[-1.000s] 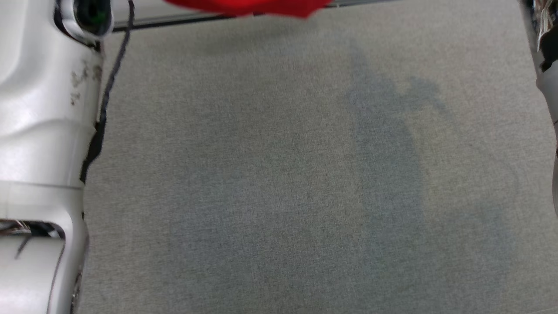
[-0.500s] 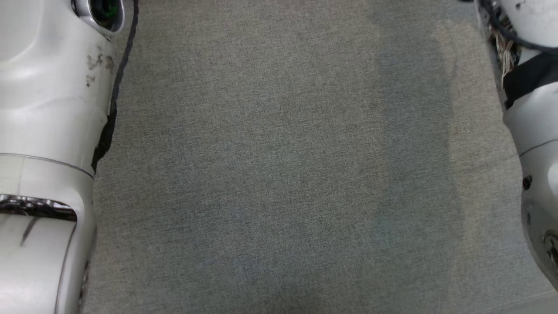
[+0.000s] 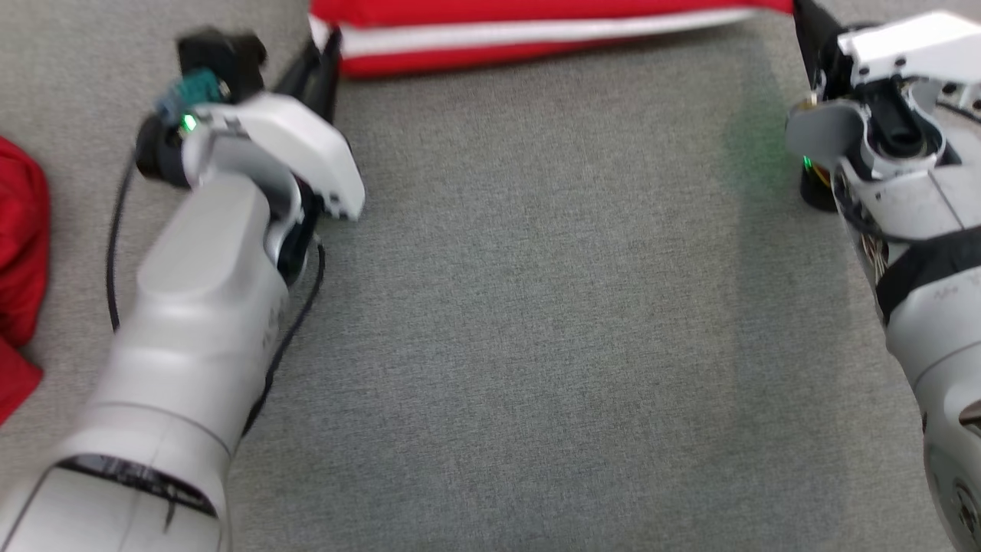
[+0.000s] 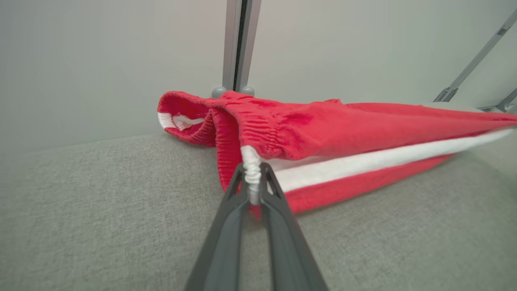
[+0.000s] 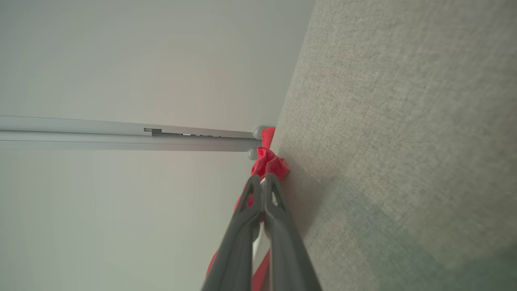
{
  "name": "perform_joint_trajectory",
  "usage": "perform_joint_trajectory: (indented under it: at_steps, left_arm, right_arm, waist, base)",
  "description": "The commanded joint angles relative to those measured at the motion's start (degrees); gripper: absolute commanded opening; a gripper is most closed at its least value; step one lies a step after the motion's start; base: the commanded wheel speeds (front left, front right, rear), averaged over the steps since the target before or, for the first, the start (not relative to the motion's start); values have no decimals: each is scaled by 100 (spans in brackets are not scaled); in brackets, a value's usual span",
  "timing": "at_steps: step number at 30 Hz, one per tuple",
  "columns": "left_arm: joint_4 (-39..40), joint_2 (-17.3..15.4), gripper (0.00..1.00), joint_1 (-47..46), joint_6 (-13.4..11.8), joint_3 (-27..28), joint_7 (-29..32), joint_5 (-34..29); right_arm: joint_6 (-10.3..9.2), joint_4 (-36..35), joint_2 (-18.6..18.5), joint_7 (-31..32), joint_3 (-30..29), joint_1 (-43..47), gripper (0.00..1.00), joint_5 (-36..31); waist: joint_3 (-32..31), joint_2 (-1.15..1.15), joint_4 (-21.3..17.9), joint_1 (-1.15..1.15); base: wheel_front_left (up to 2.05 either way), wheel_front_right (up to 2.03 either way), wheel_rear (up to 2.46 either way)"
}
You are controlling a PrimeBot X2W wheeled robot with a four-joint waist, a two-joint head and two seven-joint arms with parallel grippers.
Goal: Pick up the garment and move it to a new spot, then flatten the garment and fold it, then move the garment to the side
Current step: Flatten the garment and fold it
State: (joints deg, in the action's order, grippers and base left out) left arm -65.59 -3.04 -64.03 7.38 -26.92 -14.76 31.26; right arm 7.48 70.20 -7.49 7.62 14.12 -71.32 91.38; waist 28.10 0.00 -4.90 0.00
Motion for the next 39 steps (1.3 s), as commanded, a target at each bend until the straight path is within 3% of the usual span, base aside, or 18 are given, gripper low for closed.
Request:
perform_joint_trajectory:
  at_steps: [1, 16, 23, 39]
  left_arm:
    - [-36, -93, 0, 252, 6, -188, -8, -5]
    - [62, -166, 0, 1364, 5, -1167, -25, 206]
    - [393, -179, 0, 1972, 4, -1651, -33, 425]
    - [1837, -859, 0, 3313, 3, -2867, 422, 1116]
  right_arm:
    - [3, 92, -94, 98, 59, 199, 0, -71]
    - [3, 358, -562, 760, 444, 1054, 0, -437]
    - [2, 362, -953, 1307, 621, 1710, 0, -606]
    - [0, 373, -1665, 2356, 931, 2419, 0, -901]
  waist:
    - [-248, 0, 79, 0]
    - [-1207, 0, 217, 0]
    - [-1797, 0, 284, 0]
    - [-2673, 0, 105, 0]
  base:
    - [0, 0, 0]
    - [0, 0, 0]
    - [0, 0, 0]
    - [0, 0, 0]
